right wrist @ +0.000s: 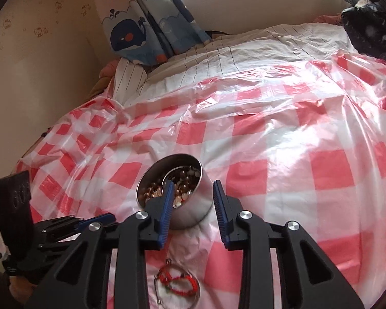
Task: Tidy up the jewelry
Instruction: 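Lower the amber bracelet and silver bangle into the tin and open both tools, then move the open left tool toward the silver bangle on the sheet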
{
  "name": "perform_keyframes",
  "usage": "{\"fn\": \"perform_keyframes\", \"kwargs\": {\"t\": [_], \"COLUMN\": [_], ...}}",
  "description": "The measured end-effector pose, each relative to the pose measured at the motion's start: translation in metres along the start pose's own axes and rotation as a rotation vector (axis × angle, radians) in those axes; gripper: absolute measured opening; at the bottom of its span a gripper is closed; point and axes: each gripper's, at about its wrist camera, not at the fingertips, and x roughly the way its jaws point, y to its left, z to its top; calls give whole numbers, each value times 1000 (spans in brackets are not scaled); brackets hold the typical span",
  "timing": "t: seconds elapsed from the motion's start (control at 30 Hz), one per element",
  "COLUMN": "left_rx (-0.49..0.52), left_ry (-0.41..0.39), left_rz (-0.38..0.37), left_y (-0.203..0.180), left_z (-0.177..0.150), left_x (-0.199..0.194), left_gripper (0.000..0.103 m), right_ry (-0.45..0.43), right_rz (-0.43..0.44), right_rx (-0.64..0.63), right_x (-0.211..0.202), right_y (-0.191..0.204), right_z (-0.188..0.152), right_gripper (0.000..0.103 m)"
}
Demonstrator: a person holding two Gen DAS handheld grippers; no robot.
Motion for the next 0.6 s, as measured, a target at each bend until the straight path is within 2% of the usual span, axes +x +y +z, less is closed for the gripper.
{"fn": "perform_keyframes", "kwargs": {"t": [0.13,0.17,0.27,0.47,0.6], "left_rx": [102,120,152,199,237], "left_ry": [39,55,92,141,133], "left_rz": [-9,-9,-2,59,135], "left_y": [-34,-40,-50,-57,-59], "left_z": [-12,-15,-23,-38,-43], "left_x": [13,17,24,30,28], "left_gripper": [25,25,25,25,25], "right_ry": [-1,-4,6,55,81], "right_rz": [6,2,-14,-19,-26], "right_rx": [71,85,95,52,40], "right_x": [-39,-48,-61,-48,-39], "right_y": [-18,-21,-23,-11,-8], "right_z": [-29,-36,-52,-61,-67], "right_gripper": [37,42,45,53,55]}}
